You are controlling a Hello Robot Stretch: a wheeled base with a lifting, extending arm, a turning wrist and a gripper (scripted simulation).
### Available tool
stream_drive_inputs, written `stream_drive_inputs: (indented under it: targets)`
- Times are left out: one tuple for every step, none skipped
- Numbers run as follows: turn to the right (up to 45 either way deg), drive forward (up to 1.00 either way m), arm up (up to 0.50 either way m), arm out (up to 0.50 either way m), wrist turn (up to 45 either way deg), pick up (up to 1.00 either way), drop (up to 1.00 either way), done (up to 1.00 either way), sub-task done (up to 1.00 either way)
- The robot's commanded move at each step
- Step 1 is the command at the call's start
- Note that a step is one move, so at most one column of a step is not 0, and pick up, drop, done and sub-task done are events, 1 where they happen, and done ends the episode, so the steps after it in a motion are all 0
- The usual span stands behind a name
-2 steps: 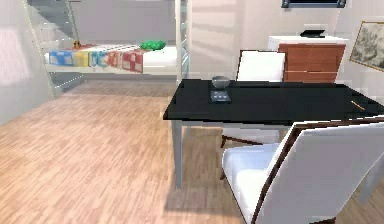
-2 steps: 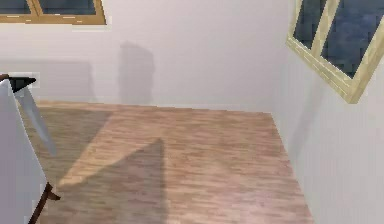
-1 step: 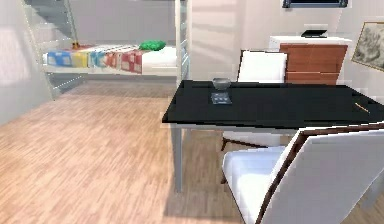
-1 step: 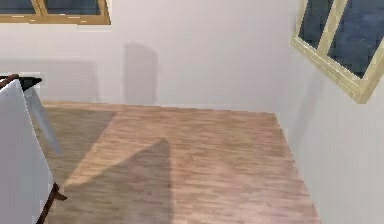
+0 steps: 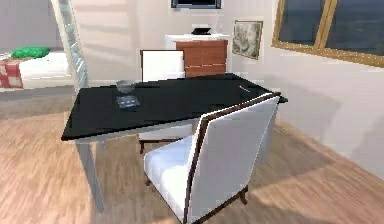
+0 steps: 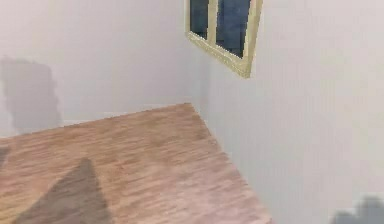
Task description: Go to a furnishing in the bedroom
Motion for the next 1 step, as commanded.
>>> stream_drive_inputs:
  targets:
    - [0.0, 0.00, 0.00, 0.00, 0.0, 0.00, 0.00, 1.00, 0.00]
